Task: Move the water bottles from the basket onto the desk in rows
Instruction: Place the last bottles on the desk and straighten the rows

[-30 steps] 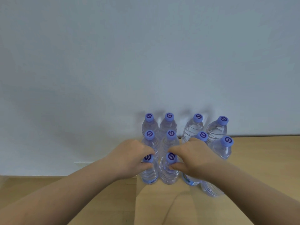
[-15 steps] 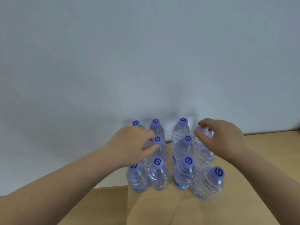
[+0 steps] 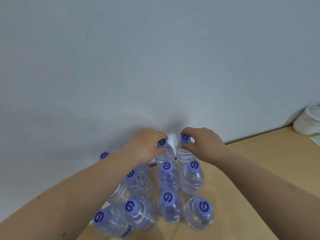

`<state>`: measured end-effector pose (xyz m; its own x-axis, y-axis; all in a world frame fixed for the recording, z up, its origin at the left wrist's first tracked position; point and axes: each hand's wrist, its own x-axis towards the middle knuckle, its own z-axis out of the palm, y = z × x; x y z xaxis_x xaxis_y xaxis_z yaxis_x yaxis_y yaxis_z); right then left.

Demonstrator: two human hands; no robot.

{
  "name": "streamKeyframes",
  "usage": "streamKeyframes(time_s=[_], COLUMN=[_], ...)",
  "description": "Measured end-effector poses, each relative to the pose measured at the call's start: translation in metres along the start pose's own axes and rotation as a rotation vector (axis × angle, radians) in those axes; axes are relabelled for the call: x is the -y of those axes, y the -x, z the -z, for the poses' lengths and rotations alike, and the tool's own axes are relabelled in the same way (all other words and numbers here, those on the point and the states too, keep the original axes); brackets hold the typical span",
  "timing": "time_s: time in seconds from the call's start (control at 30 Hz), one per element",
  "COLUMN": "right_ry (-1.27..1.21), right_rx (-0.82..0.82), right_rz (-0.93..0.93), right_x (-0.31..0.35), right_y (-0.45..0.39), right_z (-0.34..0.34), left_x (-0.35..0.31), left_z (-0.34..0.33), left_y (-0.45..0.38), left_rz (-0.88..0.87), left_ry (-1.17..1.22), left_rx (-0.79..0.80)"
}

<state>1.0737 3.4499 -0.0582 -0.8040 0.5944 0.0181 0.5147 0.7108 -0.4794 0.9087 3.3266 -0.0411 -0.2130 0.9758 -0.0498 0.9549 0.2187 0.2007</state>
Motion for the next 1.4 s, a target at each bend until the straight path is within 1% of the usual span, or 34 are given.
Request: streamKeyframes(time_s=[0.17, 0.33, 0.43, 0.6, 0.67, 0.73, 0.77, 0.8, 0.87, 0.93, 0.97, 1.03, 1.17, 1.3, 1.4], right_ry=[-0.018, -0.022, -0.02, -0.061, -0.05, -0.003, -0.001, -0.01, -0.035, -0.035, -0.02, 0.019, 0.126, 0.103, 0.116], right_rx=[0.006, 0.015, 0.024, 0.05, 0.045, 0.014, 0.008, 0.022, 0.135, 0.245, 0.252, 0.21, 0.186, 0.172, 0.17], right_rz=[0.044, 0.075, 0.057, 0.021, 0.015, 0.004, -0.003, -0.007, -0.022, -0.034, -0.035, -0.028, 0.046, 0.07, 0.058], right_x=[0.008, 0.018, 0.018, 0.019, 0.023, 0.023, 0.02, 0.016, 0.01, 0.006, 0.004, 0.003, 0.012, 0.021, 0.023], right_y=[-0.01, -0.018, -0.02, -0.016, -0.009, 0.005, 0.016, 0.029, 0.054, 0.065, 0.066, 0.06, 0.049, 0.04, 0.035], right_z=[-0.008, -0.017, -0.015, -0.015, -0.011, -0.003, 0.002, 0.006, 0.014, 0.015, 0.013, 0.008, 0.003, -0.003, -0.006], left_x=[0.019, 0.034, 0.031, 0.026, 0.02, 0.009, 0.002, -0.006, -0.021, -0.026, -0.027, -0.026, -0.017, -0.006, -0.003], left_z=[0.0, -0.001, -0.002, 0.001, 0.006, 0.012, 0.013, 0.013, 0.01, 0.004, 0.003, 0.002, 0.004, 0.007, 0.003], left_y=[0.004, 0.013, 0.014, 0.017, 0.023, 0.034, 0.04, 0.046, 0.056, 0.056, 0.055, 0.054, 0.059, 0.063, 0.065], left_rz=[-0.026, -0.003, -0.008, 0.042, 0.04, -0.015, -0.058, -0.092, -0.111, -0.113, -0.11, -0.09, -0.067, -0.032, -0.016], left_ry=[-0.022, 0.012, 0.017, 0.021, -0.013, -0.051, -0.069, -0.08, -0.058, -0.02, 0.003, 0.052, 0.058, 0.083, 0.073], left_rx=[-0.006, -0.038, -0.058, -0.047, -0.084, -0.132, -0.116, -0.065, 0.081, 0.153, 0.156, 0.146, 0.107, 0.057, 0.092])
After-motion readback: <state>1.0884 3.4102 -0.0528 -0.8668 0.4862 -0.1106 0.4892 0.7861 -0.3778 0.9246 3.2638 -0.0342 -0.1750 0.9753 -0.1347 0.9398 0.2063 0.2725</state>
